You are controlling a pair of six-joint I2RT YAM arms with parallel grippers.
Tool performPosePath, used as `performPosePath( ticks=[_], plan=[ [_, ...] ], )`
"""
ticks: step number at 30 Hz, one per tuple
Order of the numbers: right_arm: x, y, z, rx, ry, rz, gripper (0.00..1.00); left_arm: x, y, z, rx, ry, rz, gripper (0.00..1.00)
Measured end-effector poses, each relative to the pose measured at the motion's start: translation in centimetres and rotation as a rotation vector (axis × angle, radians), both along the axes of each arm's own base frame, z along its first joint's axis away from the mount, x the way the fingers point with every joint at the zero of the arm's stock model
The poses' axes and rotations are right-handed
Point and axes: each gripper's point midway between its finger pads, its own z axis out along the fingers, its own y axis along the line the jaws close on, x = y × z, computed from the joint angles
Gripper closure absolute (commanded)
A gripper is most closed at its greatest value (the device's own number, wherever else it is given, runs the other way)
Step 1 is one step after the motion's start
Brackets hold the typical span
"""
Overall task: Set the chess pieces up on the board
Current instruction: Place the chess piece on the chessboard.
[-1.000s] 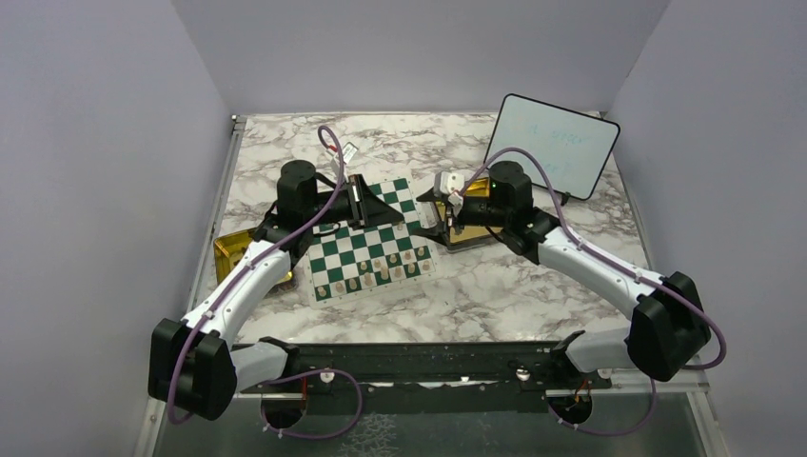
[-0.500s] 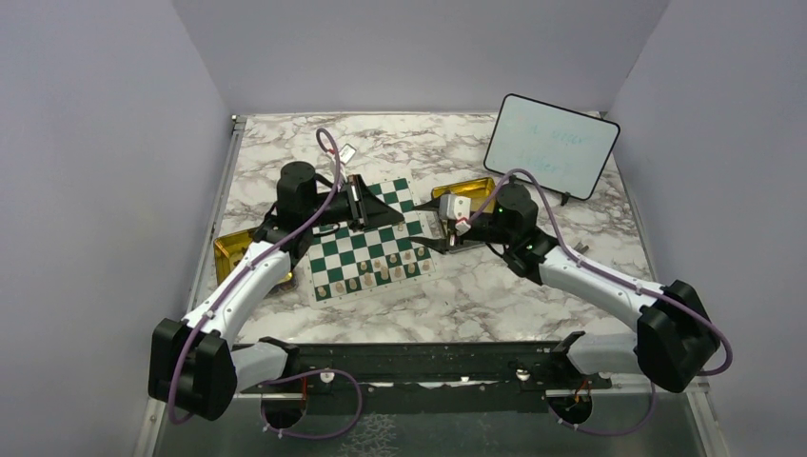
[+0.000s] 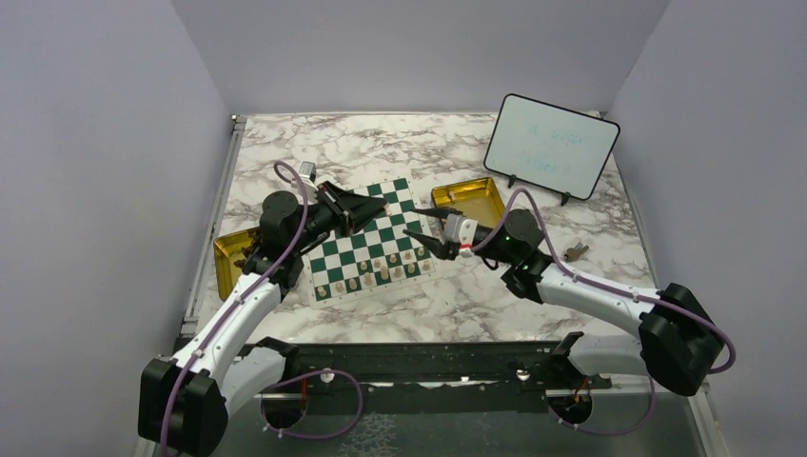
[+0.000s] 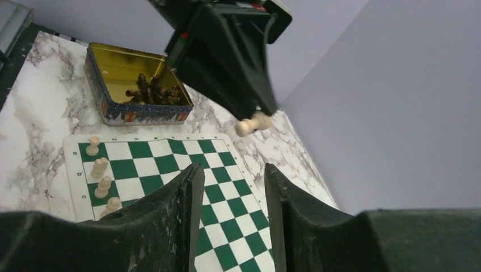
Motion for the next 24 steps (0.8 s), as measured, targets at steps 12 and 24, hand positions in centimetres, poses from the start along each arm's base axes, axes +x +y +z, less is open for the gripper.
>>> performPosePath(
  ticks=[12, 24],
  plan=[
    [0.2, 1.8, -0.9, -0.073, -0.380, -0.033, 0.54, 0.6, 0.5, 0.5, -0.156, 0.164, 0.064, 1.00],
    [0.6, 3.2, -0.3, -0.097, -0.578, -0.064, 0.61, 0.6, 0.5, 0.8, -0.189, 0.197, 0.067, 1.00]
  ],
)
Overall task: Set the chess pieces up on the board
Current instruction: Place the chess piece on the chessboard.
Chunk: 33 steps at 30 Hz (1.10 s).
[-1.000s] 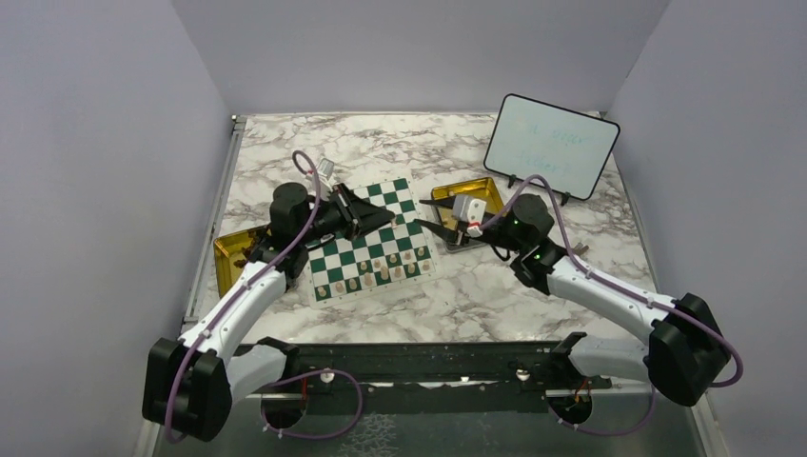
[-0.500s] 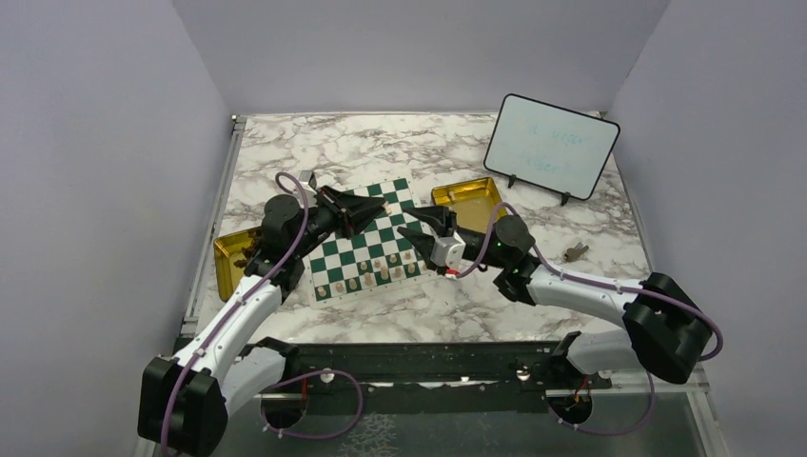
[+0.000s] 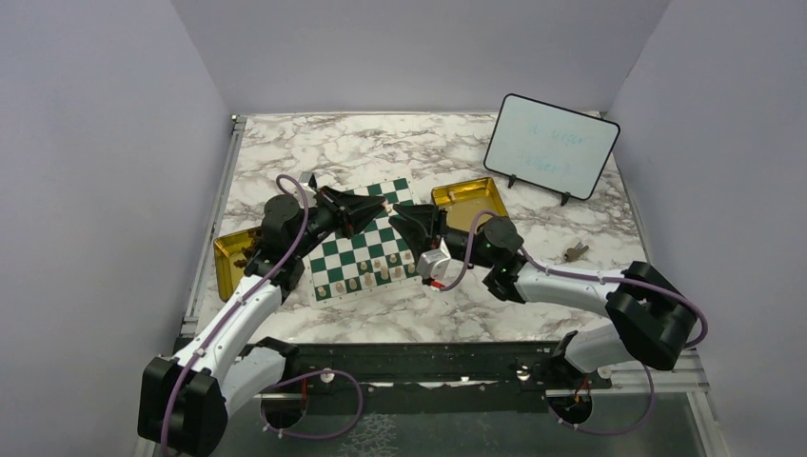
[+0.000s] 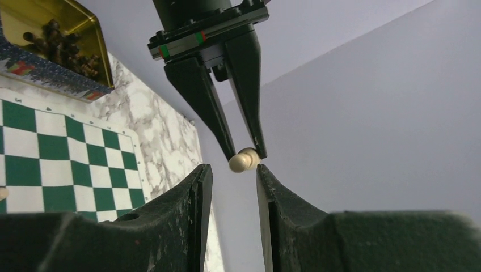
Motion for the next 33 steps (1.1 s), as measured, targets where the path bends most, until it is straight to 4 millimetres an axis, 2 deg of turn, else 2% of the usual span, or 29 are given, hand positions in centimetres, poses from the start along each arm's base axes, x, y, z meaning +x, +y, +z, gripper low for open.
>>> performPosePath(
  ticks=[6, 12, 15, 20, 21, 25, 28, 29, 30, 33],
  plan=[
    [0.3, 0.8, 1.4, 0.024, -0.057, -0.010, 0.63, 0.0, 0.0, 0.0, -0.009, 0.012, 0.000, 1.00],
    [0.5, 1.1, 0.9, 0.011, -0.073, -0.020, 0.72, -0.1, 0.0, -0.4, -0.015, 0.029, 0.001, 1.00],
    [0.5, 1.2, 0.9, 0.008, -0.083, -0.023, 0.78, -0.1, 0.0, -0.2, -0.021, 0.030, 0.002, 1.00],
    [0.4, 1.2, 1.0, 0.006, -0.095, -0.026, 0.98, -0.1, 0.0, -0.1, -0.029, 0.032, 0.002, 1.00],
    [0.4, 1.2, 1.0, 0.007, -0.095, -0.025, 0.99, -0.1, 0.0, -0.1, -0.030, 0.034, 0.002, 1.00],
    [0.3, 1.2, 1.0, 0.015, -0.079, -0.020, 0.99, 0.0, 0.1, -0.1, -0.032, 0.037, 0.003, 0.58],
    [0.4, 1.2, 1.1, 0.040, -0.017, -0.016, 0.99, -0.1, 0.2, -0.1, -0.036, 0.040, 0.013, 0.35],
    [0.5, 1.1, 1.0, 0.047, 0.004, -0.019, 0.99, -0.1, 0.3, -0.2, -0.037, 0.037, 0.021, 0.12],
    [0.5, 1.1, 1.0, 0.062, 0.043, -0.021, 0.99, -0.1, 0.5, -0.5, -0.037, 0.040, 0.033, 0.03],
    [1.3, 0.9, 0.9, 0.108, 0.176, -0.052, 0.99, -0.1, 1.2, -2.0, -0.018, 0.047, 0.078, 0.01]
  ],
)
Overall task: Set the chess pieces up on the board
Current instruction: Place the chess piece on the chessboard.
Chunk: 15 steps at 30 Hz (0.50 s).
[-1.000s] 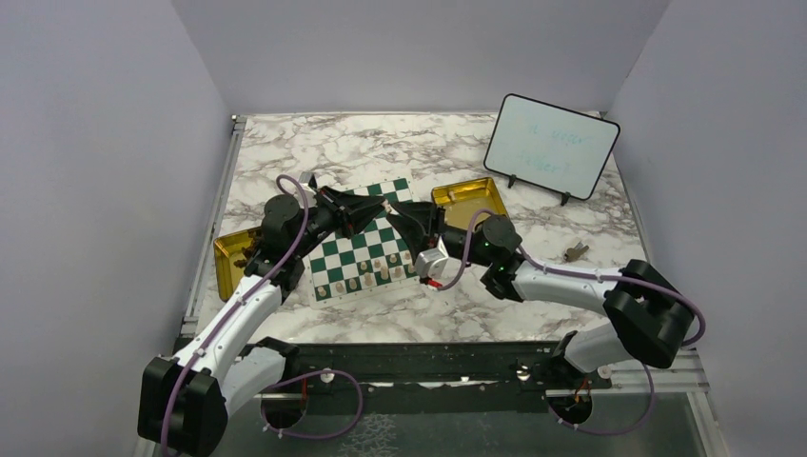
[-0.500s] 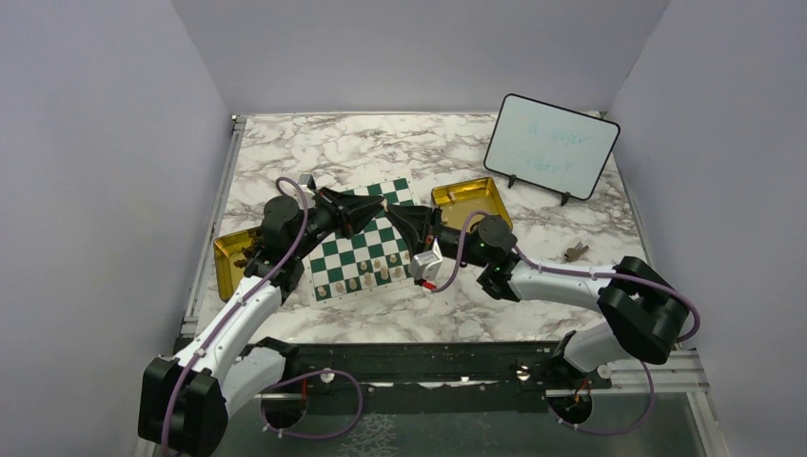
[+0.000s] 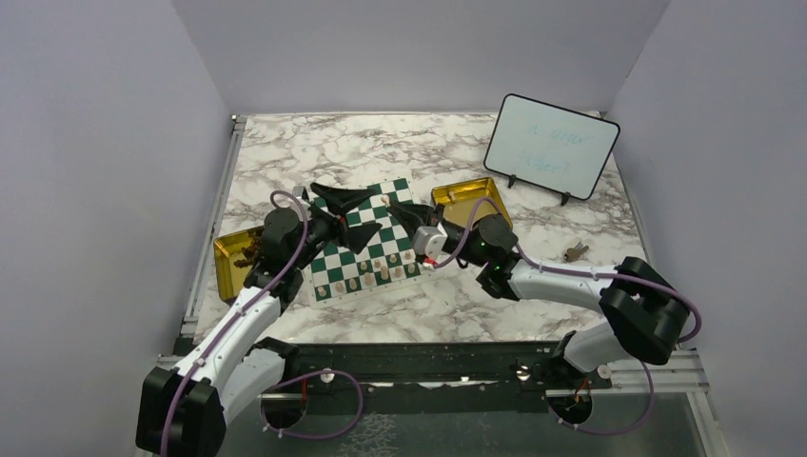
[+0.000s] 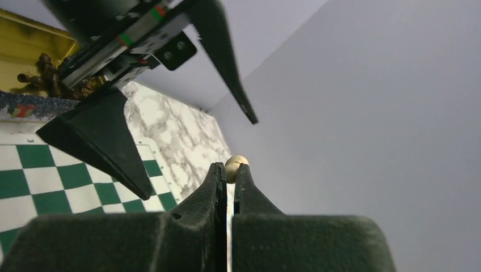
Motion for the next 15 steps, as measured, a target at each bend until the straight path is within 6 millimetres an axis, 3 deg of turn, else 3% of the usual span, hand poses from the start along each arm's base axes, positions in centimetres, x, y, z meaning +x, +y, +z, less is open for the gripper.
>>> performPosePath(
  ticks=[7, 11, 15],
  plan=[
    [2.3, -0.8, 1.0, 0.125, 0.315, -0.099, 0.99, 1.7, 2.0, -2.5, 0.135, -0.036, 0.117, 0.01],
    [3.9, -0.6, 1.7, 0.183, 0.519, -0.163, 0.99, 2.5, 3.9, -3.9, 0.341, -0.086, 0.186, 0.01],
    [5.5, 0.8, 1.7, 0.193, 0.708, -0.208, 0.99, 2.8, 6.2, -2.2, 0.575, -0.215, 0.256, 0.01]
  ],
)
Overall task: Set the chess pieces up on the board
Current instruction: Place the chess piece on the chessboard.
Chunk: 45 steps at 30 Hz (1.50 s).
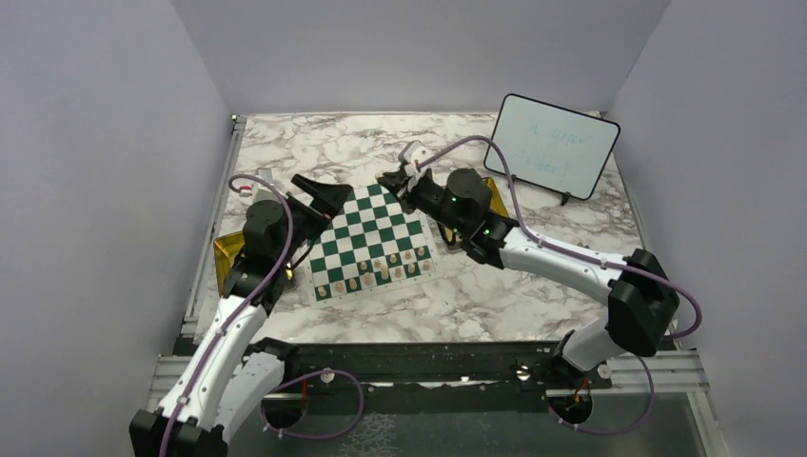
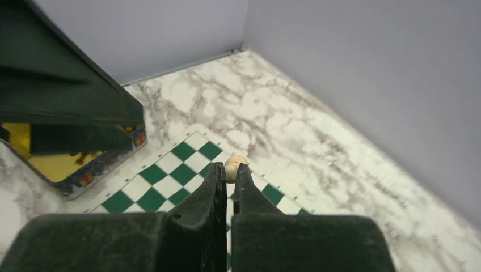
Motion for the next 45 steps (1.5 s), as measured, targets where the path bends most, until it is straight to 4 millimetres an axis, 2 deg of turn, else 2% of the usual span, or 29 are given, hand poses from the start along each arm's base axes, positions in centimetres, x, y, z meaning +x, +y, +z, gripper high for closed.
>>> performPosePath(
  ticks=[4, 8, 15, 20, 25, 31, 37, 45],
  plan=[
    [1.0, 2.1, -1.9, -0.018, 0.189, 0.005, 0.99, -1.0, 3.5, 3.8, 0.267, -0.160, 0.094, 0.01],
    [1.0, 4.1, -5.9, -0.067, 0.385, 0.028, 0.99, -1.8, 6.4, 5.9, 0.471, -0.234, 0.171, 0.01],
    [0.2, 6.1, -13.2, -0.172, 0.647, 0.027, 0.99, -2.1, 10.2, 4.9, 0.754, -0.217, 0.262, 0.01],
    [-0.9, 7.0, -16.5, -0.241, 0.717, 0.045, 0.99, -2.3, 12.4, 4.8, 0.888, -0.222, 0.329, 0.01],
    [-2.4, 8.0, -18.6, -0.314, 0.706, 0.087, 0.99, -2.7, 13.7, 4.1, 0.956, -0.204, 0.367, 0.01],
    [-4.1, 9.2, -19.5, -0.384, 0.640, 0.170, 0.99, -3.0, 14.9, 4.1, 1.001, -0.181, 0.417, 0.01],
    [-4.6, 10.3, -19.8, -0.412, 0.546, 0.249, 0.99, -3.2, 15.6, 4.0, 1.014, -0.162, 0.445, 0.01],
    [-5.3, 10.9, -21.7, -0.468, 0.489, 0.319, 0.99, -3.6, 16.3, 3.6, 1.035, -0.127, 0.472, 0.01]
  ],
)
